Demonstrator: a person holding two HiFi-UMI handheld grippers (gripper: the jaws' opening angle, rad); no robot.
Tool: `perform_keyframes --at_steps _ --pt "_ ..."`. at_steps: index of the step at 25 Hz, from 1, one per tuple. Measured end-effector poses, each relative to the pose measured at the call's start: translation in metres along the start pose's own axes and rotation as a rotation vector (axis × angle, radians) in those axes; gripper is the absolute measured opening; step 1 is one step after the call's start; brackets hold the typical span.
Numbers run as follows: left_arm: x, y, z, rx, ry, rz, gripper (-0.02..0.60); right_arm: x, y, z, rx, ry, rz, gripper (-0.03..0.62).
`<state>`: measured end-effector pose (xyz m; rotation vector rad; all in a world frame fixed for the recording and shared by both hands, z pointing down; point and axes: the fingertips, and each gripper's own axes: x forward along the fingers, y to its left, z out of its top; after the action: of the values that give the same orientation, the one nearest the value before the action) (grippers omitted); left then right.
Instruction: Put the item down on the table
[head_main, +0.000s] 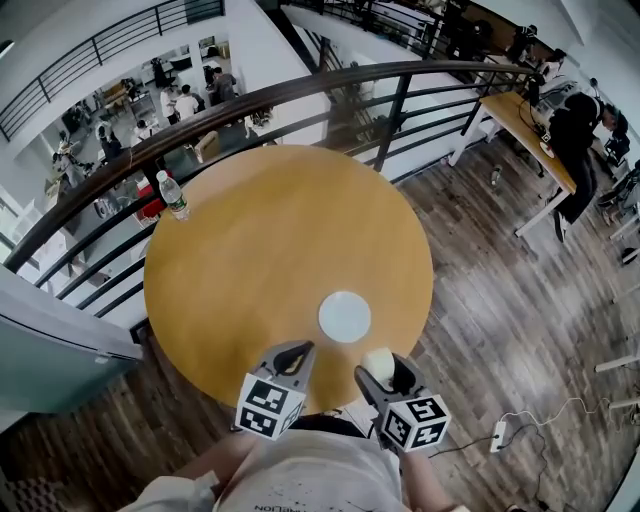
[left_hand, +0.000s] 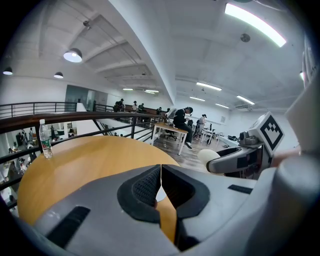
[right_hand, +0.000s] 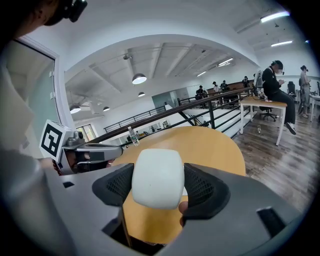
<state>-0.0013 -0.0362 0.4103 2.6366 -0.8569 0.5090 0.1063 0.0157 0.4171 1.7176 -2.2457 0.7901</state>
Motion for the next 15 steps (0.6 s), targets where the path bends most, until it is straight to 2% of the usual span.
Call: perform_keyframes --at_steps 15 --pt "0.029 0.008 0.002 -0.008 0.026 0.013 0.023 0.021 -0.026 0.005 -0.005 0.027 0.012 0.315"
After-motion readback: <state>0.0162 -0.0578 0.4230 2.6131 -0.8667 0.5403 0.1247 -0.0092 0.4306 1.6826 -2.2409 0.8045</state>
